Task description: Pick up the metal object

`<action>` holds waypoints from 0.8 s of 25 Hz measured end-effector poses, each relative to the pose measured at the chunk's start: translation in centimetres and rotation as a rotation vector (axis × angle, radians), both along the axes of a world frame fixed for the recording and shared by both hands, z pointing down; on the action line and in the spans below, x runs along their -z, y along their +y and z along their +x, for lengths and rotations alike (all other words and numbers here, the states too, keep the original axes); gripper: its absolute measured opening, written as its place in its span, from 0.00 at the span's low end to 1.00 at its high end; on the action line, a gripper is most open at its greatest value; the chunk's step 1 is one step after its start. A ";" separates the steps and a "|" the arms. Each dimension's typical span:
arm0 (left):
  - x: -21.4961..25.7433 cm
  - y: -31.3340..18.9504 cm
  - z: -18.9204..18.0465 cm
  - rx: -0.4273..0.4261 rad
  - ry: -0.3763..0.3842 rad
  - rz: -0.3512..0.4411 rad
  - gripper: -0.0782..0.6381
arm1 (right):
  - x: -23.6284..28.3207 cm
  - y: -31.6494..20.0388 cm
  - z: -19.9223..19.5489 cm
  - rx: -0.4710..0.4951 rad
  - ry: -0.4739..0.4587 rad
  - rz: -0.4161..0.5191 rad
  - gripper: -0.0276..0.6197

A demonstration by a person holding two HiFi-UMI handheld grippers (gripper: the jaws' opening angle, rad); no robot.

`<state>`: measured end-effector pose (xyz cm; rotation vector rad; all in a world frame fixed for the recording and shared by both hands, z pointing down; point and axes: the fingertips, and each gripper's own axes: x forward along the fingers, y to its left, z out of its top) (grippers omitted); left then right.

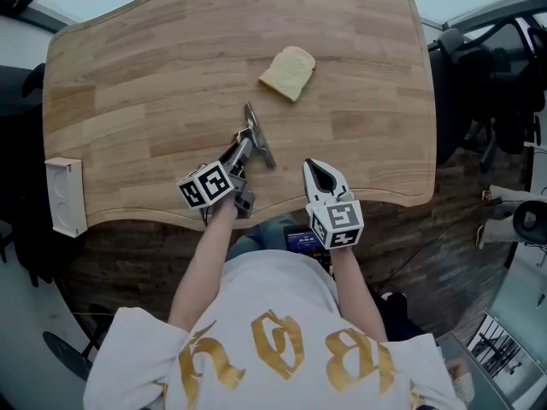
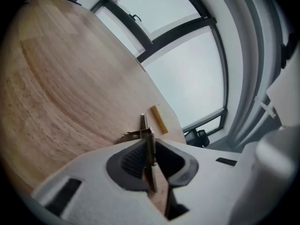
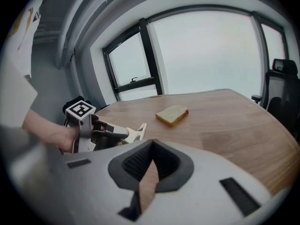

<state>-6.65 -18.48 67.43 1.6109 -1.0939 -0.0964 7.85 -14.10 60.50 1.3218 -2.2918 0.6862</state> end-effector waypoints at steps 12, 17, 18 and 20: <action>1.0 0.0 0.6 -0.011 0.015 0.006 0.14 | 0.6 -0.3 1.0 -0.020 -0.008 0.012 0.06; 2.4 -0.6 0.4 0.003 0.035 0.040 0.14 | 1.2 -0.7 0.8 -0.015 -0.008 0.027 0.06; 2.7 -0.7 0.3 0.008 0.041 0.048 0.14 | 1.4 -0.8 0.8 -0.016 -0.008 0.032 0.06; 3.6 -0.8 0.2 0.017 0.051 0.065 0.14 | 1.9 -1.0 0.8 -0.017 -0.011 0.043 0.06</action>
